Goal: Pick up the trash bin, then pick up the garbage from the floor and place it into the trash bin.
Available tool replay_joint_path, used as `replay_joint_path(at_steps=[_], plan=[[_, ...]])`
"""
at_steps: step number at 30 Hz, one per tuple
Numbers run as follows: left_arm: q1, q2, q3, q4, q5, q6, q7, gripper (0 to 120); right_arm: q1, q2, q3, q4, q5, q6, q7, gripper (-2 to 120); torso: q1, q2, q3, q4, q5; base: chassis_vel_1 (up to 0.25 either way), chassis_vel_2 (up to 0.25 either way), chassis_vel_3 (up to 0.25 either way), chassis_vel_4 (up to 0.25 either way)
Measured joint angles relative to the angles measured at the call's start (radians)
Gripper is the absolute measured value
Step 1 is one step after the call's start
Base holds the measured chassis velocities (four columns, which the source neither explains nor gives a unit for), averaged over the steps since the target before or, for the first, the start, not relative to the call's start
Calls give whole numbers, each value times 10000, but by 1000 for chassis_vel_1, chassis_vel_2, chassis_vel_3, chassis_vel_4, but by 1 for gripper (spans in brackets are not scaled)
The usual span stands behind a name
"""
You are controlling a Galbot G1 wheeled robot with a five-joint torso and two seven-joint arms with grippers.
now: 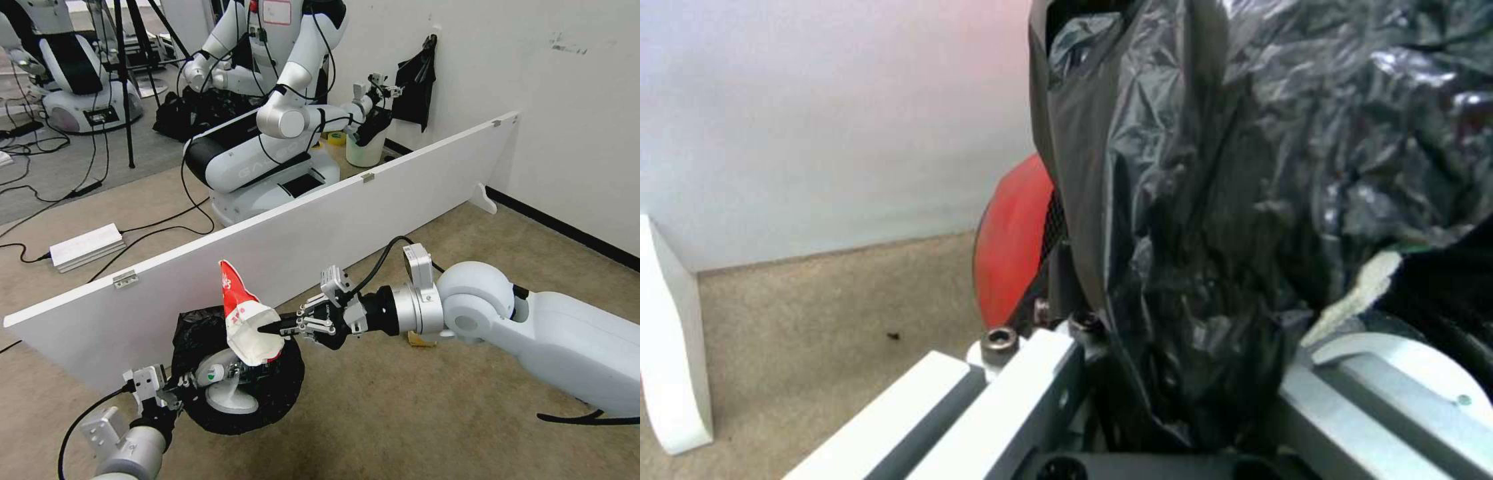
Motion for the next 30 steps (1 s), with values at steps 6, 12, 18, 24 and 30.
replay_joint_path(at_steps=[6, 12, 18, 24, 30], plan=[[-12, -46, 19, -154, -42, 37, -44, 0, -169, 11, -155, -87, -208, -1, -1, 0, 0, 0, 0, 0, 1, 0, 0, 0, 0], [-61, -64, 16, -284, -130, 100, -119, 0, -289, 46, -266, -239, -384, -1, -4, 0, 0, 0, 0, 0, 0, 0, 0, 0, 0], [-103, -58, -20, -447, -314, 208, -201, 0, -528, 82, -278, -503, -606, 4, -79, 0, 0, 0, 0, 0, 0, 0, 0, 0, 0], [-125, -53, -14, -562, -445, 285, -243, 0, -657, 137, -331, -735, -729, 11, -106, 0, 0, 0, 0, 0, 0, 0, 0, 0, 0], [-102, -14, -42, -670, -596, 342, -272, 0, -728, 265, -421, -1057, -855, 14, -110, 0, 0, 0, 0, -1, 0, 0, 0, 0, 0]])
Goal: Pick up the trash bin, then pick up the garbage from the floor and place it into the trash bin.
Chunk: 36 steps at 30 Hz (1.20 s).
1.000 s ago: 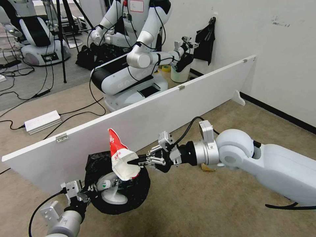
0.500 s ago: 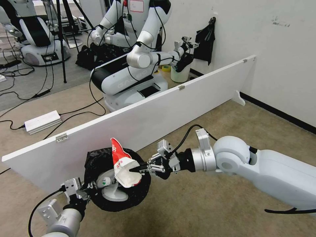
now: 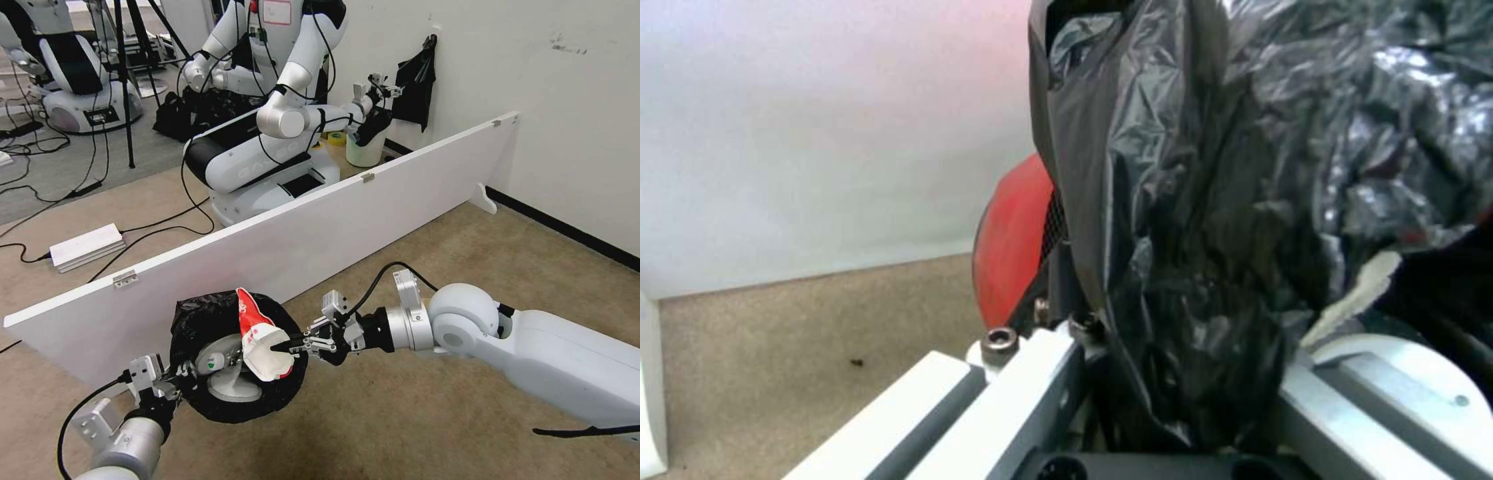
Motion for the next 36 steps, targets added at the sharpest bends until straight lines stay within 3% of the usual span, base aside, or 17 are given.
replay_joint_path(at_steps=[14, 36], plan=[[96, 77, -48, -220, -335, 121, -35, 0, 262, 742, -401, -864, -105, -11, 19, 0, 0, 0, 0, 0, 0, 0, 0, 0, 0], [86, 109, -28, -423, -617, 224, -152, 0, 307, 973, -812, -1319, -320, -78, 36, 0, 0, 0, 0, 1, 0, 0, 0, 0, 0]])
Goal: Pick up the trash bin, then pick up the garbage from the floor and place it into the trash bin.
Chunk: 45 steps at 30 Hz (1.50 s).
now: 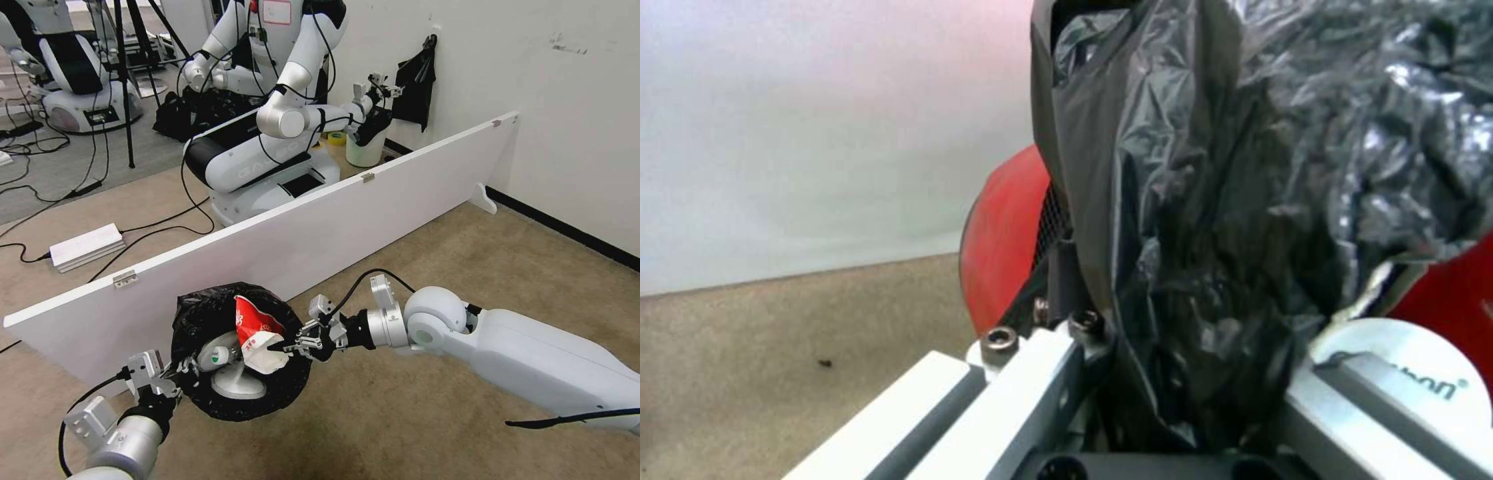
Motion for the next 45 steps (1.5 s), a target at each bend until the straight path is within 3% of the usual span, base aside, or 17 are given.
replay_joint_path(at_steps=[21, 31, 33, 37, 39, 45], plan=[[140, -92, -1, -197, -101, 40, -70, 0, -132, -122, -23, -77, -261, -44, 5, 0, 0, 0, 0, 0, 0, 0, 0, 0, 0], [148, -116, -1, -207, -92, 41, -71, 0, -117, -117, 34, -45, -259, -38, -4, 33, 0, 0, 0, 0, 0, 0, 0, 0, 0], [139, -121, 13, -205, -90, 41, -77, 0, -112, -113, 48, -24, -254, -24, -40, 47, 0, 0, 0, 0, 0, 0, 0, 0, 0], [124, -119, 38, -195, -91, 47, -78, 0, -105, -106, 72, -18, -246, -14, -62, 57, 0, 0, 0, 0, 0, 0, 0, 0, 0], [105, -114, 51, -187, -100, 68, -82, 0, -104, -102, 77, -16, -242, -6, -72, 68, 0, 0, 0, 0, 0, 0, 0, 0, 0], [56, -95, 33, -143, -121, 92, -117, 0, -100, -101, 87, -26, -238, 1, -93, 85, 0, 0, 0, -1, 0, 0, 0, 0, 0]])
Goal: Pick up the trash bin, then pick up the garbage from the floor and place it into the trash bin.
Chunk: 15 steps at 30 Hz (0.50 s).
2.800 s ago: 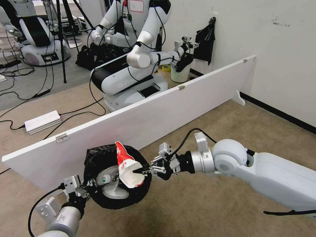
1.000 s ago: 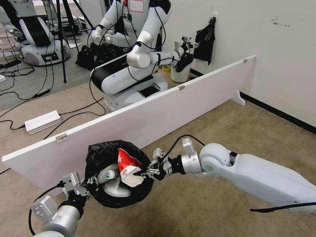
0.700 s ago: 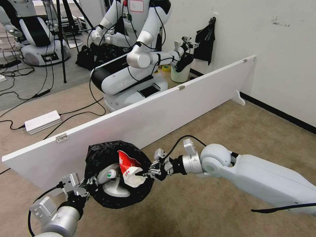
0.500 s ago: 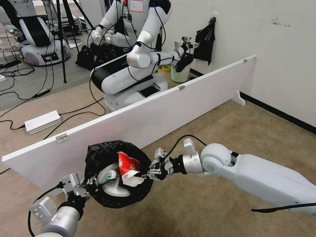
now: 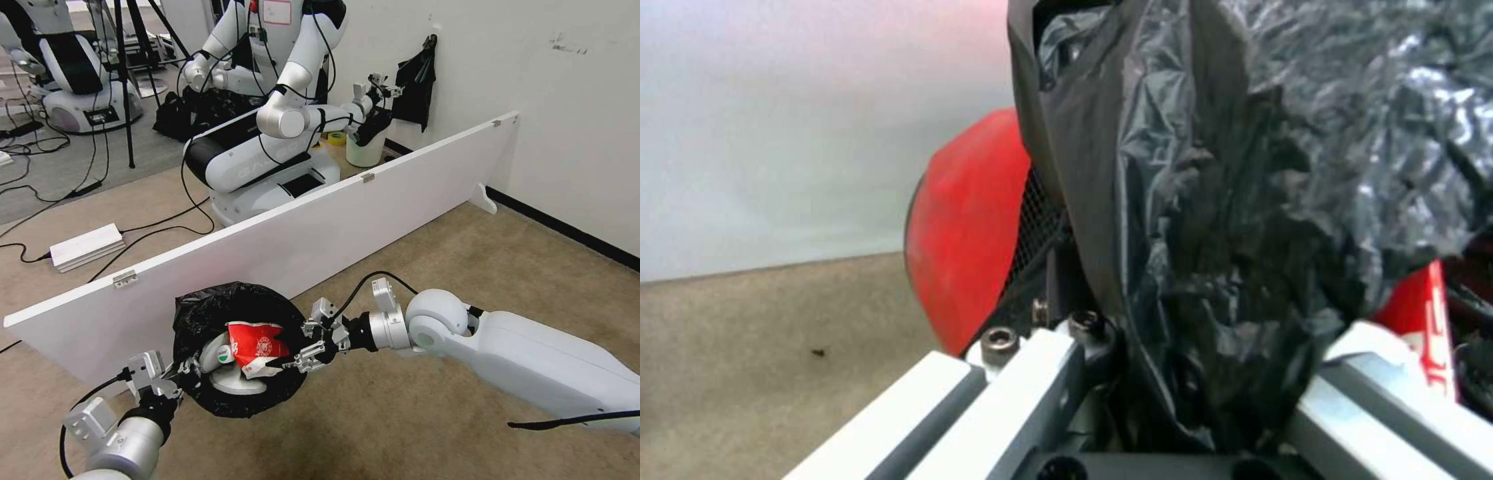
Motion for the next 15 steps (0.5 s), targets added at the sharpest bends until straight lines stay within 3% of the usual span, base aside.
replay_joint_path(at_steps=[2, 4, 15], plan=[[-34, 11, 1, 25, -32, 8, -9, 0, 16, 3, 2, -3, 4, 4, -23, 94, 0, 0, 0, 1, -1, 0, 0, 0, 0], [-49, 18, 0, 37, -46, 11, -18, 0, 20, 5, 2, -4, 8, 5, -34, 96, 0, 0, 0, 0, -1, 0, 0, 0, 0], [-159, 55, -43, 179, -96, 34, -95, 0, 74, -71, 70, 8, 26, 5, -107, 96, 0, 0, 0, 2, 0, 0, 0, 0, 0]])
